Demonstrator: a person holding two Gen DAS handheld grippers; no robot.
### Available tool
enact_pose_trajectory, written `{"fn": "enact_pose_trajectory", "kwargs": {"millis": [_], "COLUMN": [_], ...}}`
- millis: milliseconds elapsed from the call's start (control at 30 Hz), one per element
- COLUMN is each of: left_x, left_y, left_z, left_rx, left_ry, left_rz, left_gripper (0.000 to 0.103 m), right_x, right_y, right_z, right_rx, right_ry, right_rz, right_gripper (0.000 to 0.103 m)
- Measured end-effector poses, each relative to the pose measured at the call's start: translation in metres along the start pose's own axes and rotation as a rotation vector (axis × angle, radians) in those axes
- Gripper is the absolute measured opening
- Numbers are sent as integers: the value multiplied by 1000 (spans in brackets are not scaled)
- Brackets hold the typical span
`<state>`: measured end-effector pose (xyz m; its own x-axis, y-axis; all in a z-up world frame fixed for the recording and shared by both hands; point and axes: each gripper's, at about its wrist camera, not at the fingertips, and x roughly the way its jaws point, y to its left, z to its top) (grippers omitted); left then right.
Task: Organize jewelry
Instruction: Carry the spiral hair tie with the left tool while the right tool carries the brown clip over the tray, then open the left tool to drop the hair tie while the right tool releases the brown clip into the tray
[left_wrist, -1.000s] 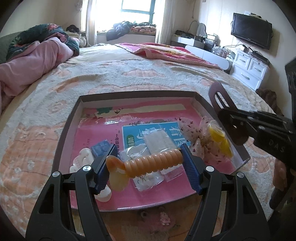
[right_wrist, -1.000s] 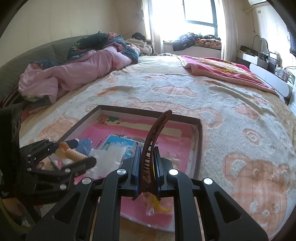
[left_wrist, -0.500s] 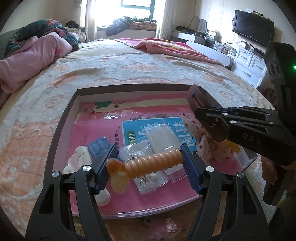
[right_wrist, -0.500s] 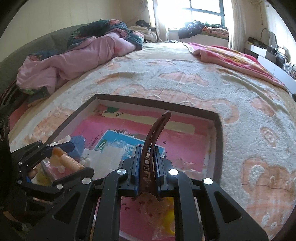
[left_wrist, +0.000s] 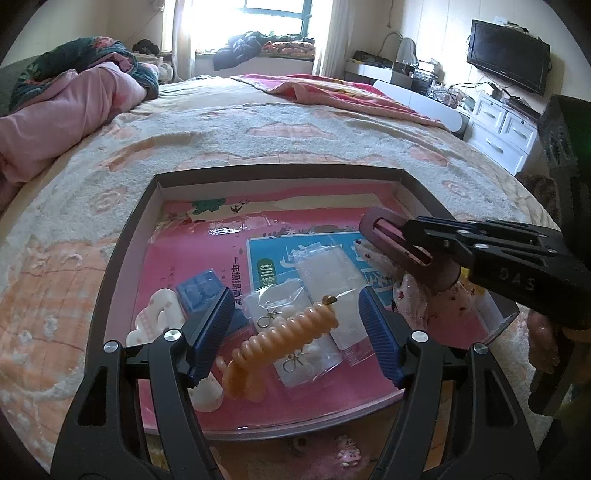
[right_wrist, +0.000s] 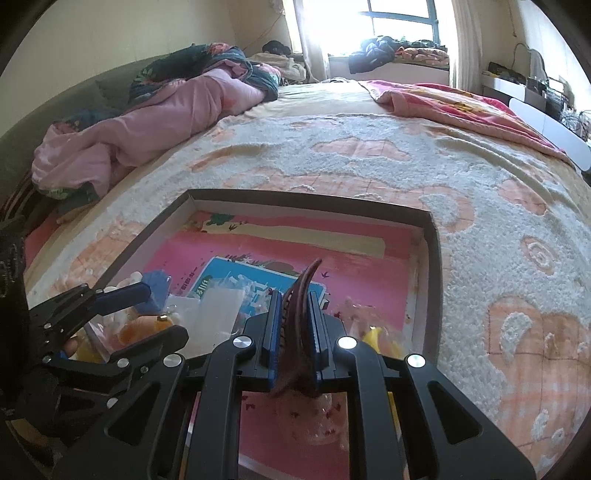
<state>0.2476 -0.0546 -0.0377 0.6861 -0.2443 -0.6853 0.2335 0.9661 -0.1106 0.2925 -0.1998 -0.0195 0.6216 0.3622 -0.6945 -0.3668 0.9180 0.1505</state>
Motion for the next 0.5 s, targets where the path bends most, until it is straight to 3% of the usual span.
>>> {"fn": "enact_pose_trajectory", "kwargs": {"millis": [300,500], "left_x": [-8,-26], "left_y": [-2,-2], "left_z": [3,2], "left_rx": [-2,-23], "left_ry": [-13,-41], "left_rz": [9,22], "left_gripper": [62,76], "right_x": [-29,-56], "right_y": [-3,-2], "right_z": [-3,-9], "right_rx": [25,21], "right_ry": [-51,-100], "right_rz": [14,17], "right_gripper": [29,45]}}
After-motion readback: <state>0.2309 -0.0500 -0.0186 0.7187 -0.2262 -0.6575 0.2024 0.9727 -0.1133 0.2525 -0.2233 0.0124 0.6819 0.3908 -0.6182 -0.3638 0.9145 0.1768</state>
